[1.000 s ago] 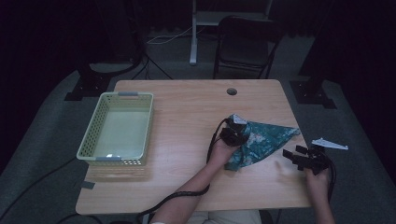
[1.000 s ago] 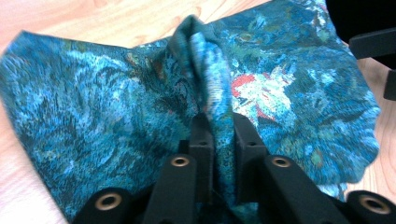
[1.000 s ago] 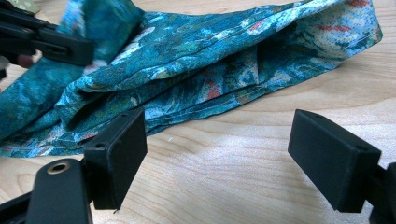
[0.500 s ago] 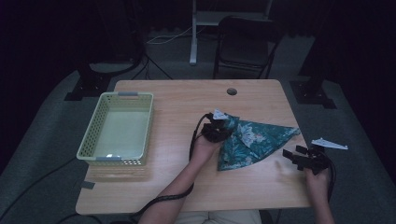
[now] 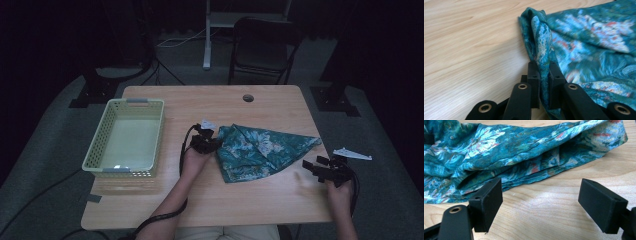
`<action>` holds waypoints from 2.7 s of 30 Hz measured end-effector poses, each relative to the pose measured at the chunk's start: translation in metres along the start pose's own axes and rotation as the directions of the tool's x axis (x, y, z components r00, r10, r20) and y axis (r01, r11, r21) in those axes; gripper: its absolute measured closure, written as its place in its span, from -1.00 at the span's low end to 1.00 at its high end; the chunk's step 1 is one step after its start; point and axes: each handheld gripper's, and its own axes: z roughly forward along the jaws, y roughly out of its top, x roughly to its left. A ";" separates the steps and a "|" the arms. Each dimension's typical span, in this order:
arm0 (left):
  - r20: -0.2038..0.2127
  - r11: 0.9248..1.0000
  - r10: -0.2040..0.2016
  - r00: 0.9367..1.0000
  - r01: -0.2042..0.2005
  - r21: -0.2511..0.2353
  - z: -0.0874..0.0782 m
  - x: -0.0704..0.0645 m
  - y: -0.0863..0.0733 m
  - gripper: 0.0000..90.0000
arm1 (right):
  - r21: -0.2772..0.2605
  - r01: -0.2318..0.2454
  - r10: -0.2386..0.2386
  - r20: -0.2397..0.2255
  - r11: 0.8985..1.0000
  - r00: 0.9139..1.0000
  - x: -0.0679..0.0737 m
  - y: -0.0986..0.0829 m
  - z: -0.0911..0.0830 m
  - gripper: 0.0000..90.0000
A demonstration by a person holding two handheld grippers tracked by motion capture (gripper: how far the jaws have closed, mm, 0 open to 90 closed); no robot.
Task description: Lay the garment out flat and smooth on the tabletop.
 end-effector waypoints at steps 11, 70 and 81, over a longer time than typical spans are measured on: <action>-0.126 0.999 -0.034 0.991 0.038 0.024 -0.004 0.030 -0.007 0.86 | -0.011 0.005 -0.005 0.003 1.000 1.000 0.001 0.000 -0.001 -0.58; 0.098 0.911 0.351 0.931 -0.364 0.194 0.023 -0.075 -0.003 0.98 | 0.196 0.524 -0.514 -0.106 0.829 0.851 0.100 0.059 0.073 0.95; 0.159 0.886 0.374 0.913 -0.403 0.228 -0.003 -0.069 -0.016 1.00 | 0.128 0.468 -0.468 -0.032 0.874 0.883 0.087 0.081 0.054 0.95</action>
